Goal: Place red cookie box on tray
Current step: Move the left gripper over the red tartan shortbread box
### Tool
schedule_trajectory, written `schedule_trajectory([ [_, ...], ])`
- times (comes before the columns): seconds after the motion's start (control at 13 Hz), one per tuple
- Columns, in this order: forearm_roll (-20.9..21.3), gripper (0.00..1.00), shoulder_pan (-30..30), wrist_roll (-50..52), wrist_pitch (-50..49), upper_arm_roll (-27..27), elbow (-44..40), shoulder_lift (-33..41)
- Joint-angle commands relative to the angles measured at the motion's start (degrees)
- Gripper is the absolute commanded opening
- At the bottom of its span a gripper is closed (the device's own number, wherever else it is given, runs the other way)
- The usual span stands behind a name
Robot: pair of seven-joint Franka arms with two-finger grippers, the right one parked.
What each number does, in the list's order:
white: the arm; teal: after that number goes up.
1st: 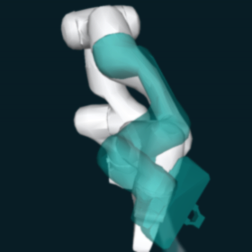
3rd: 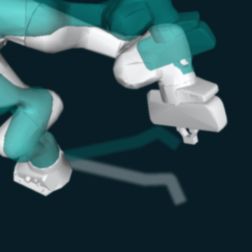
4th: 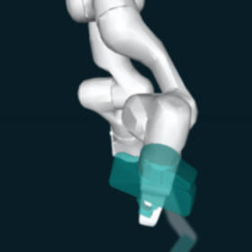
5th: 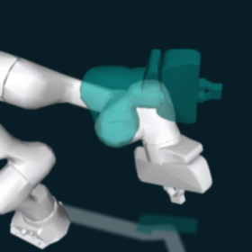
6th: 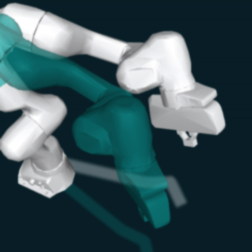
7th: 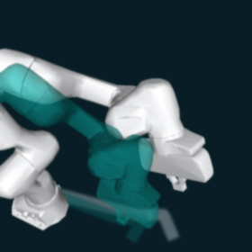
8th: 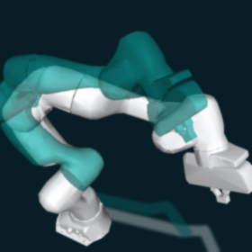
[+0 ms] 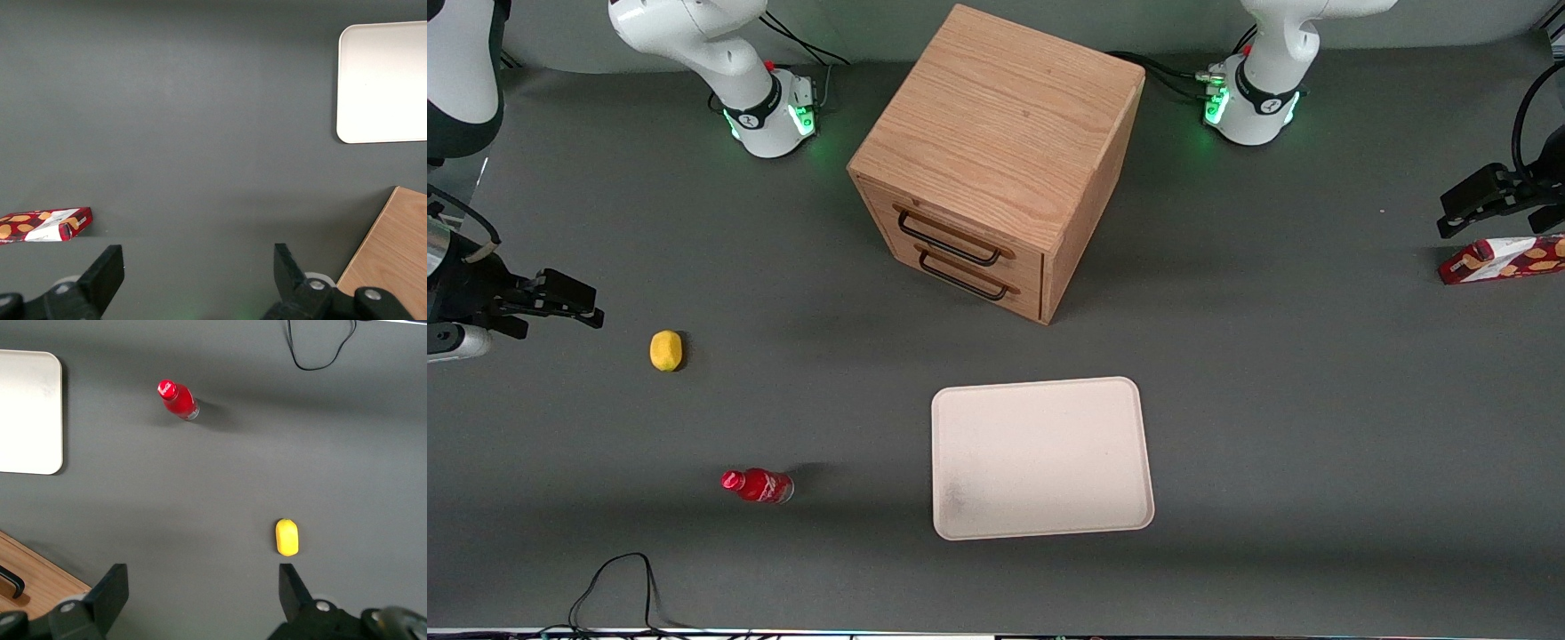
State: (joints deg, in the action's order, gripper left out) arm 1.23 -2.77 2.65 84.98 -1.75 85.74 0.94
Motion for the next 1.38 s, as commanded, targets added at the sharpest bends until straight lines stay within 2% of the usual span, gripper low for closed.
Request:
schedule_trajectory([
  [0.0,0.2,1.00,0.6,0.2,-1.6,0.6,-0.3,0.6],
  [0.38,0.3,1.00,0.8,0.3,-1.8,0.1,-0.1,0.7],
  [0.54,0.4,1.00,2.8,0.1,-1.9,-0.3,0.1,0.9],
  [0.85,0.3,1.00,9.7,-1.5,-1.6,-0.4,0.6,0.7],
  [1.31,0.2,1.00,24.4,-1.7,-0.2,-0.3,1.6,0.2],
])
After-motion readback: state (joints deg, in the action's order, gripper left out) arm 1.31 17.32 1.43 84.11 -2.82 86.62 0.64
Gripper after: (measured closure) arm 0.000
